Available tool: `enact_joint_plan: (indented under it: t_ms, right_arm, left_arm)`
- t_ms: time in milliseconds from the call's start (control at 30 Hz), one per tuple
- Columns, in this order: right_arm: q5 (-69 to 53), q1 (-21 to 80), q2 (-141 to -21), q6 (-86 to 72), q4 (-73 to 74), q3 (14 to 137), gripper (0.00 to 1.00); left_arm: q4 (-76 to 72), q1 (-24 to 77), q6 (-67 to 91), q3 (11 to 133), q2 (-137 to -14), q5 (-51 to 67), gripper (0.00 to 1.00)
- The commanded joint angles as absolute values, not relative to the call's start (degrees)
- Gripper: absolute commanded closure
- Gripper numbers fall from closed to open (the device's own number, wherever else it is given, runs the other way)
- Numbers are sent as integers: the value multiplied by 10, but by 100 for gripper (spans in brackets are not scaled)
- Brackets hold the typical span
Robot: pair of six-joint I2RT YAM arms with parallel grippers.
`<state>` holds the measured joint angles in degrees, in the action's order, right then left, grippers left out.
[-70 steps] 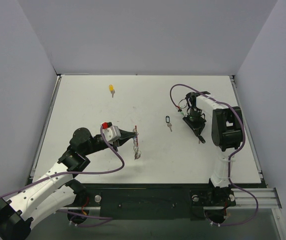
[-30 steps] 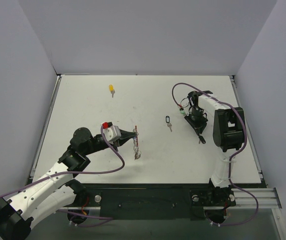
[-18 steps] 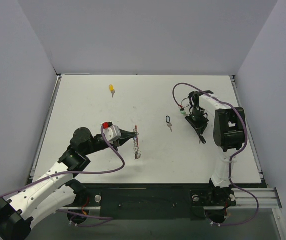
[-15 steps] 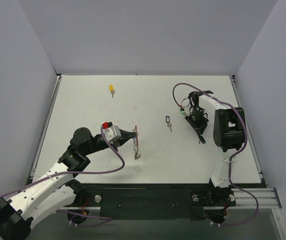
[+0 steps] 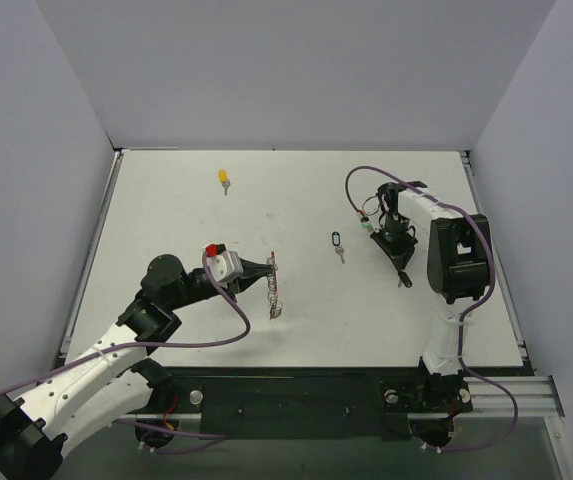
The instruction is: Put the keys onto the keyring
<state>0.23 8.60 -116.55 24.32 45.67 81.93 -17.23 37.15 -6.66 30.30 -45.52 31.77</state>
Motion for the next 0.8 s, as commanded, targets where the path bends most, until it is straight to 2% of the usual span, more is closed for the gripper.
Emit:
enact_joint_plan:
  t_ms: [0, 767]
  right_arm:
    - [14, 83, -1137, 247, 494, 833, 91]
    - [16, 83, -1136, 250, 498, 831, 89]
  left_arm:
    - [-194, 368, -70, 316, -451, 328, 100]
    - [-192, 369, -71, 316, -451, 329, 100]
